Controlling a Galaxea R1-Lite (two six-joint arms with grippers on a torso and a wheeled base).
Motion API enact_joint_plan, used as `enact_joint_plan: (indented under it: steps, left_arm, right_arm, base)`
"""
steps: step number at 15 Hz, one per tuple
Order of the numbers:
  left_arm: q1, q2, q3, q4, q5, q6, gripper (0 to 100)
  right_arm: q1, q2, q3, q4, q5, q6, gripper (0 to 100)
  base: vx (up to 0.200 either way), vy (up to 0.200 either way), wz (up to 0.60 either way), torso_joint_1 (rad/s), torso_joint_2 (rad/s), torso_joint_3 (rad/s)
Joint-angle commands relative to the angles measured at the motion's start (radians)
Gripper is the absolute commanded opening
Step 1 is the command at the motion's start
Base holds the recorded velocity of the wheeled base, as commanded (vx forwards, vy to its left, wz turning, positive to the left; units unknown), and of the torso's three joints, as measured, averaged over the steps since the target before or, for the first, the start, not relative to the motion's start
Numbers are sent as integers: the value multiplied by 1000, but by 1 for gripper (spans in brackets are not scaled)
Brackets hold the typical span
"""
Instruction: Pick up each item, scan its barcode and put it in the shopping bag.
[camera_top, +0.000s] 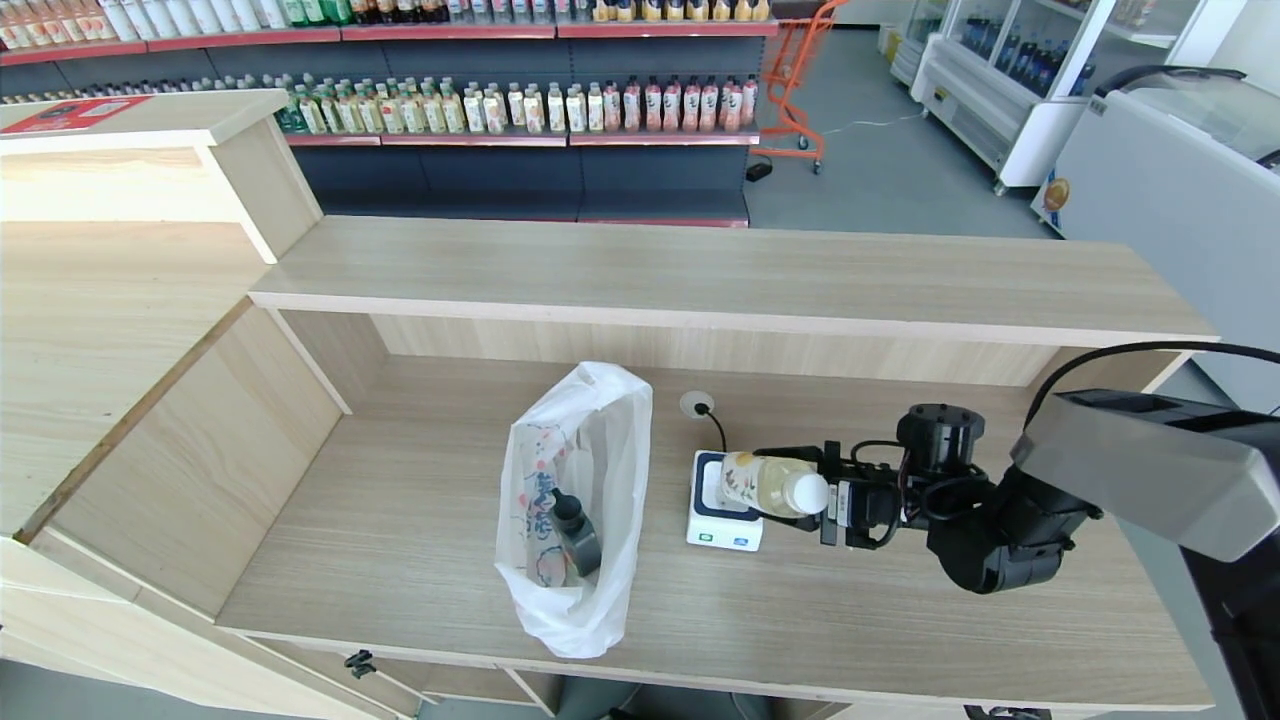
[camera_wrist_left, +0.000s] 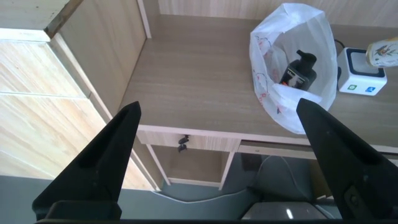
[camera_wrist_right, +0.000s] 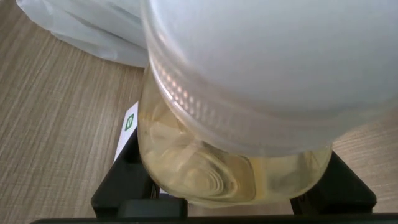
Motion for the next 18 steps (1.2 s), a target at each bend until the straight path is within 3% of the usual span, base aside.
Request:
enact_joint_plan:
  steps: [1, 9, 15, 17, 18]
  left_arm:
    - [-1, 0, 0, 0, 0, 0, 100]
    - [1, 0, 0, 0, 0, 0, 100]
    - [1, 0, 0, 0, 0, 0, 100]
    - [1, 0, 0, 0, 0, 0, 100]
    - [1, 0, 0, 0, 0, 0, 100]
  right_arm:
    - [-1, 40, -9, -9, -1, 1, 0]
    - [2, 26, -52, -7, 13, 19, 0]
    - [-36, -459, 239, -27, -40, 561, 0]
    - [-10, -583, 342, -29, -173, 745, 0]
    - [30, -638, 380, -29, -297, 877, 0]
  base:
    - [0, 0, 0, 0, 0, 0]
    - [0, 0, 0, 0, 0, 0]
    - [0, 0, 0, 0, 0, 0]
    - [0, 0, 0, 0, 0, 0]
    - [0, 0, 0, 0, 0, 0]
